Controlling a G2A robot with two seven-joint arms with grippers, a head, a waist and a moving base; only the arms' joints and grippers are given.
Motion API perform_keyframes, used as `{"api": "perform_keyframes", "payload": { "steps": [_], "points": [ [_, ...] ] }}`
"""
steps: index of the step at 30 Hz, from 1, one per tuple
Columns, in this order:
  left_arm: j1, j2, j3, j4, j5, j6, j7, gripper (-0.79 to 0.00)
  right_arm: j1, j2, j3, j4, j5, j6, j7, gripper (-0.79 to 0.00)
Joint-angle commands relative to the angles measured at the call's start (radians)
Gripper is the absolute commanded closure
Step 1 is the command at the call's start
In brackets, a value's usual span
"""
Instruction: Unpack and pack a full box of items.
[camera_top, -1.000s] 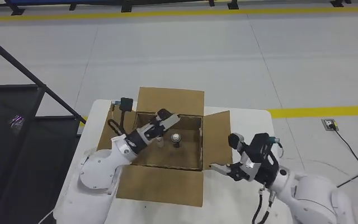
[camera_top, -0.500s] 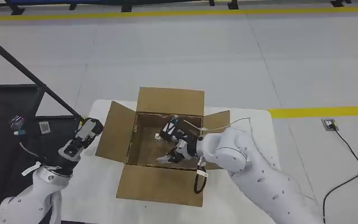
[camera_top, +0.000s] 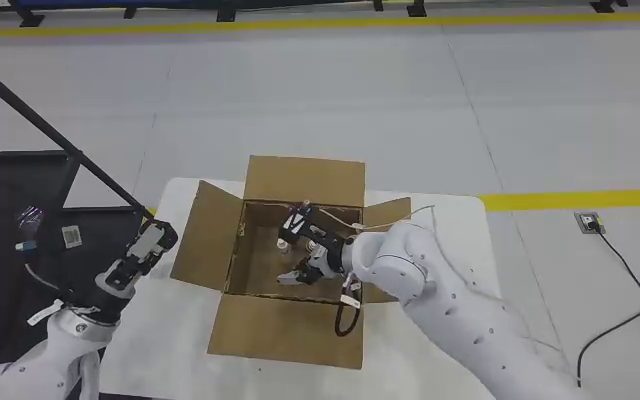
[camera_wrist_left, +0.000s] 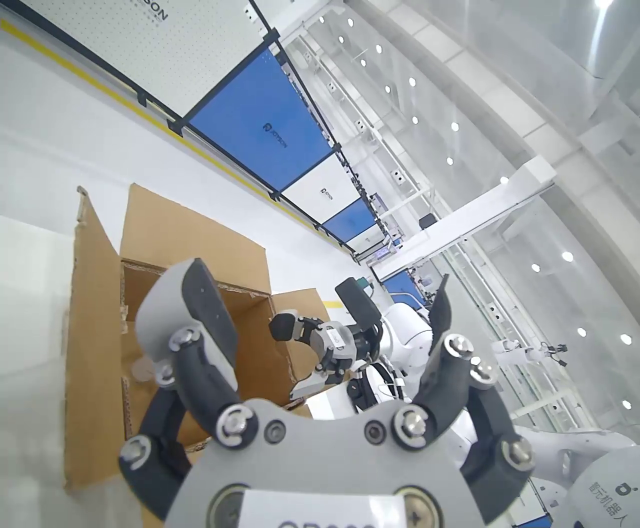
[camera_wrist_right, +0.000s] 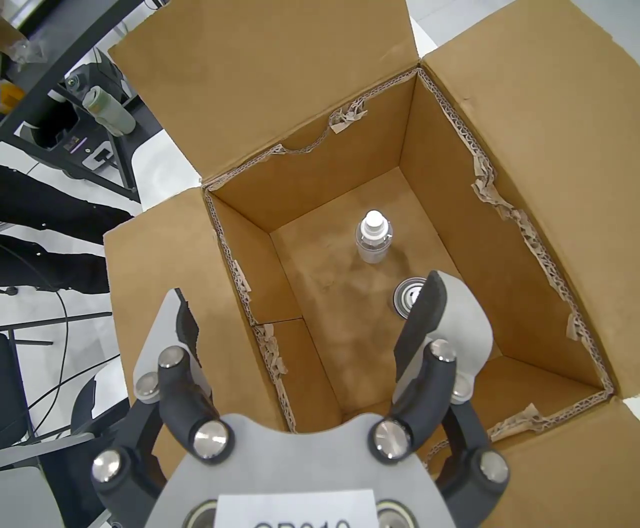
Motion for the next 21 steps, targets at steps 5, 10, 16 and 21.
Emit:
{"api": "perform_keyframes", "payload": {
  "steps": [5,10,16,21],
  "points": [
    [-0.011,0.004,0.02,0.021,0.015,0.075,0.046,-0.785,0.06,-0.038,-0.106,0.146,-0.128,0.101,-0.015,-0.785],
    [-0.015,0.007,0.011,0.041,-0.005,0.112,0.065,-0.785,0.118,-0.081,-0.172,0.321,-0.154,0.134,-0.065,-0.785],
    [-0.015,0.007,0.011,0.041,-0.005,0.112,0.065,-0.785,0.155,-0.132,-0.219,0.478,-0.154,0.155,-0.171,-0.785],
    [-0.015,0.007,0.011,0.041,-0.005,0.112,0.065,-0.785,0.18,-0.171,-0.247,0.575,-0.146,0.163,-0.201,-0.339]
  ]
}}
